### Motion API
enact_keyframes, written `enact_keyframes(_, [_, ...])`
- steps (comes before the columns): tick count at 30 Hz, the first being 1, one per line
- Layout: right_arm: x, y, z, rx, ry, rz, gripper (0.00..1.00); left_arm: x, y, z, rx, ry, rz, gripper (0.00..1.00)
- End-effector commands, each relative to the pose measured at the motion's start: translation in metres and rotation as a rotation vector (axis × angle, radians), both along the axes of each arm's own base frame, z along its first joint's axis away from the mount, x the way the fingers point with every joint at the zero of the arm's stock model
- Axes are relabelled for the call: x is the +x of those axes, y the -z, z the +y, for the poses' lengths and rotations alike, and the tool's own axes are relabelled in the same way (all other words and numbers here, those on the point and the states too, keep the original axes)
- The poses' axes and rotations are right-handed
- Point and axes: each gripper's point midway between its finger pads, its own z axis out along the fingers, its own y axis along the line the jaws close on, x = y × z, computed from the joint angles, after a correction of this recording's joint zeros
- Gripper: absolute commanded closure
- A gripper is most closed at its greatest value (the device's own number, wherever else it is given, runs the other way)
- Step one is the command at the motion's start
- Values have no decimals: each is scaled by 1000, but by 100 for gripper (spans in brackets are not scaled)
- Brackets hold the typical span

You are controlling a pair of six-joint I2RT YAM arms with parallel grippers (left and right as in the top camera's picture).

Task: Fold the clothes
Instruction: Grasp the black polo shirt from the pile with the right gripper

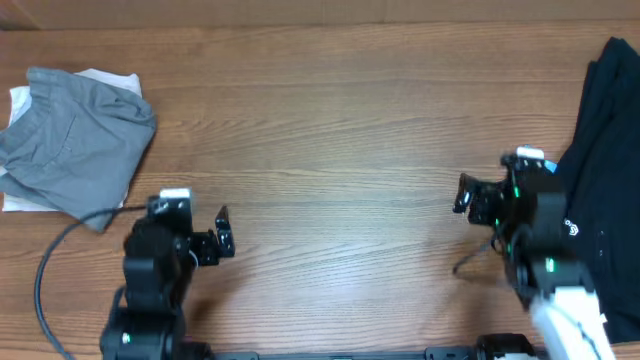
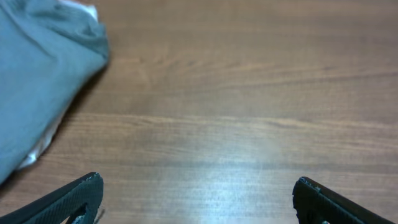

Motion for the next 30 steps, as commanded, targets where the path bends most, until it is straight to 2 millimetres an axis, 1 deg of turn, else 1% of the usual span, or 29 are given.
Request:
enact_keyframes(1, [29,5,-1,7,8,99,0,12,-9,-2,-15,0,58,0])
enact_keyframes(2, [34,11,0,11,4,122,0,14,-6,-2,-14,0,77,0])
enact_keyframes(3, [42,24,0,13,2,163,0,17,1,-2,-13,-1,113,0])
enact_keyframes(4, [45,31,-2,4,11,176,0,19,6,-2,-13,-1,131,0])
enact_keyframes(9, [55,63,-21,-51,79,238,0,21,21,-2,-10,-2,190,0])
enact_keyframes(11, [54,79,-31,-64,116,279,0,21,25,-2,-9,-2,207,0])
enact_keyframes(14, [46,103,-50,-63,228,351,1,22,28,-2,-8,-2,220,0])
enact_keyframes(18, [37,126,-58,-48,275,422,8,22,29,-2,-8,-2,222,0])
enact_keyframes(21, [33,140,-61,-48,282,464,20,22,29,-2,-8,-2,221,0])
enact_keyframes(22, [32,144,-61,-48,282,474,29,22,29,-2,-8,-2,221,0])
enact_keyframes(24, [29,151,-61,-50,281,495,51,22,29,-2,-8,-2,221,0])
enact_keyframes(25, [27,154,-60,-50,280,509,60,22,29,-2,-8,-2,221,0])
enact_keyframes(27, [25,157,-60,-51,280,524,75,22,29,-2,-8,-2,221,0])
enact_keyframes(28, [24,157,-60,-51,280,528,86,22,29,-2,-8,-2,221,0])
enact_keyframes(29, [24,157,-60,-51,280,528,93,22,29,-2,-8,-2,221,0])
enact_keyframes(30, [23,157,-60,-51,280,531,96,22,28,-2,-8,-2,221,0])
